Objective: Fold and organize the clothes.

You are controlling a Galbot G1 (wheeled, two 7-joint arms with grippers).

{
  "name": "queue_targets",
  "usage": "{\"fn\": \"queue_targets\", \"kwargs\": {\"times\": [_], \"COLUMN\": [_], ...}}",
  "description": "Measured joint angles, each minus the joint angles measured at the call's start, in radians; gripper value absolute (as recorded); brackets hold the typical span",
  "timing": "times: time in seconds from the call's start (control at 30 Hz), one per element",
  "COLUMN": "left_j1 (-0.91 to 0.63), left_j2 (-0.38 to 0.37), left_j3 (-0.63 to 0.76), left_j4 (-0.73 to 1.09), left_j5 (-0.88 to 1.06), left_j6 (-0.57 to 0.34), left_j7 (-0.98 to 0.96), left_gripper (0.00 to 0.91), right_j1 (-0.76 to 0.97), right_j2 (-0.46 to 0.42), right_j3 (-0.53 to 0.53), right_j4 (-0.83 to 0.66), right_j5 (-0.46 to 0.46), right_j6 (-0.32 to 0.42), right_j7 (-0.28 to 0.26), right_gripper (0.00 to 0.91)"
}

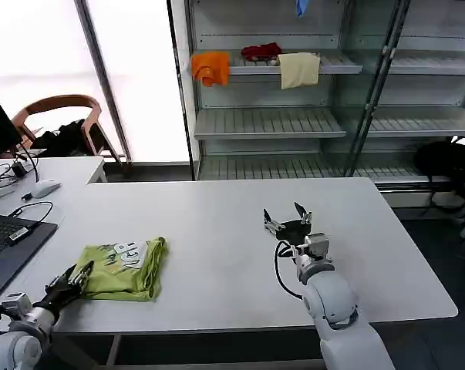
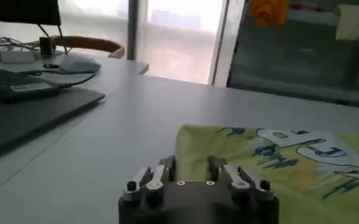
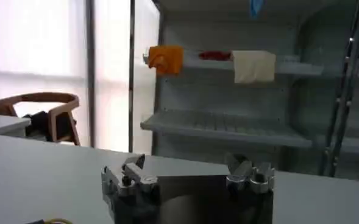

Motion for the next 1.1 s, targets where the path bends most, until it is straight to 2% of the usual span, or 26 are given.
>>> {"fn": "queue_targets", "kwargs": {"times": [0.57, 0.8, 1.1], "left_j1": [0.002, -0.002, -0.015], "left_j2": [0.003, 0.036, 0.121], "left_j3": [-0.023, -0.072, -0.16], "left_j4": [-0.026, -0.035, -0.006], "left_j5": [-0.084, -0.007, 0.143], "left_j6": [-0.02, -0.07, -0.131], "left_j7": [0.012, 0.04, 0.084], "left_gripper": [0.0, 0.0, 0.0], "right_j1": [-0.001, -0.008, -0.02], "right_j2": [0.002, 0.002, 0.001], "right_j3": [0.003, 0.01, 0.016], "right_j4": [-0.001, 0.001, 0.005], "right_j5": [-0.001, -0.001, 0.0], "right_j6": [-0.003, -0.001, 0.004], "right_j7": [0.005, 0.005, 0.004], "right_gripper": [0.907, 0.907, 0.907]}}
